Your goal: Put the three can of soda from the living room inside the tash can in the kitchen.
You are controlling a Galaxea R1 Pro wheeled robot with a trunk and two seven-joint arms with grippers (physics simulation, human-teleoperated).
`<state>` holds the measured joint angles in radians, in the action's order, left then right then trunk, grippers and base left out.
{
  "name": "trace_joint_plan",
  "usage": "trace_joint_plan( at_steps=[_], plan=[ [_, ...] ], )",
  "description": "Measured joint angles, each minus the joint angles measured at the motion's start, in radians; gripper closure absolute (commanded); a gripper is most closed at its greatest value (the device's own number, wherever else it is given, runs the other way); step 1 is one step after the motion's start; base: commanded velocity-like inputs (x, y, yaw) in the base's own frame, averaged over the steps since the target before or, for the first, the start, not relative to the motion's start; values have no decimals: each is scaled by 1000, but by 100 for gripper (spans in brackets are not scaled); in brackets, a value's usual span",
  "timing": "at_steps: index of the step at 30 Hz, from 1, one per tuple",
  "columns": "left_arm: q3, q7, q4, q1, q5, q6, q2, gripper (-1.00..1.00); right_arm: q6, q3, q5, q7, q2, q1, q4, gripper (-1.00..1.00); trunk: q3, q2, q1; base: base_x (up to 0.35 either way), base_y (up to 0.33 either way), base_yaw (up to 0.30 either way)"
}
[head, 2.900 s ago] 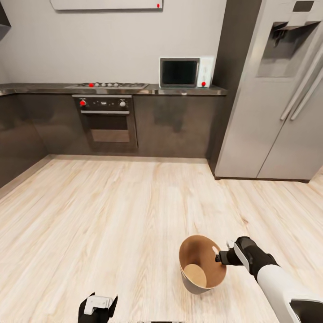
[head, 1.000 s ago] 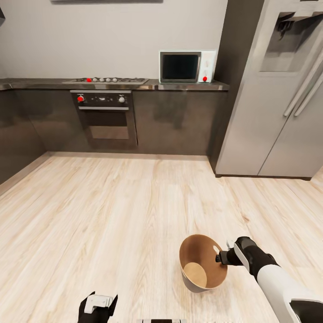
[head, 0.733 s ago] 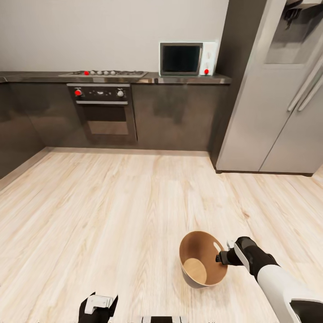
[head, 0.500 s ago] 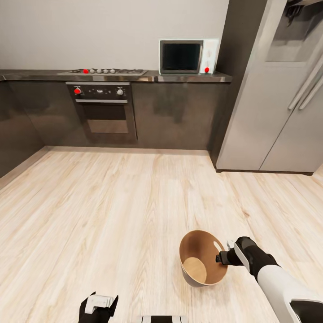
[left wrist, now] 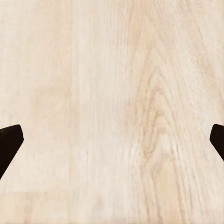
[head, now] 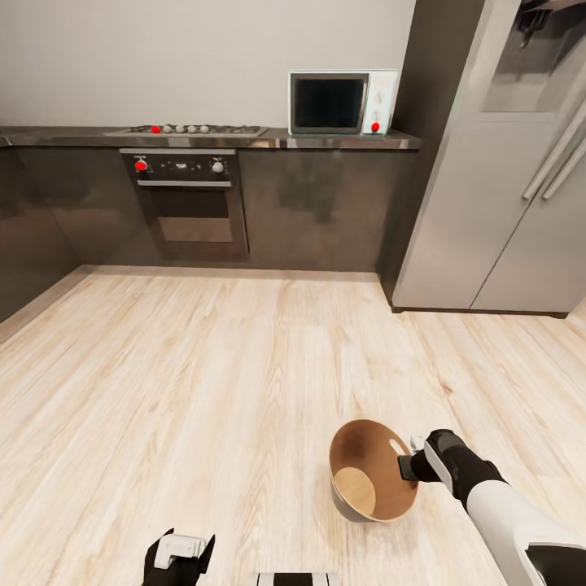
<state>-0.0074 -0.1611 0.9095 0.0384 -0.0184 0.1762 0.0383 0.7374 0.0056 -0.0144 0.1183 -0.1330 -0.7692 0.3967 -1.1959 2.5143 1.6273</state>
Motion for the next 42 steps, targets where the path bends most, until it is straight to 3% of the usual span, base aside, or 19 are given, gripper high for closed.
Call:
trace_joint_plan(
  at_steps=[14,20,23,27,33,38,40,42],
  plan=[
    [7,1,-1,0,0,-2,0,-100,0,4,-5,3,1,0,1,100,0,0,0,0,0,0],
    [1,2,-10,3,9,-30,-1,-100,-1,7,-1,-1,1,2,0,100,23,-1,-3,0,0,0],
    [1,2,-7,3,7,-55,-1,-100,-2,9,28,-4,0,2,0,100,34,-2,-4,0,0,0],
    [1,2,-4,4,7,-71,-1,-100,-1,6,10,-2,-1,2,1,100,50,-3,-6,0,0,0],
    [1,2,-4,11,9,-78,0,-100,-2,8,15,-3,2,3,1,100,73,-4,-8,0,0,0],
    [1,3,-9,28,7,-124,0,-100,-3,8,17,-3,1,5,0,100,92,-6,-11,0,0,0],
    [1,3,-11,34,8,-132,0,-100,-25,8,18,-3,1,12,0,100,100,-6,-12,0,0,0],
    [1,3,-12,38,9,-143,0,-100,-95,9,26,12,-1,36,-1,100,108,-7,-12,0,0,0]
  ],
)
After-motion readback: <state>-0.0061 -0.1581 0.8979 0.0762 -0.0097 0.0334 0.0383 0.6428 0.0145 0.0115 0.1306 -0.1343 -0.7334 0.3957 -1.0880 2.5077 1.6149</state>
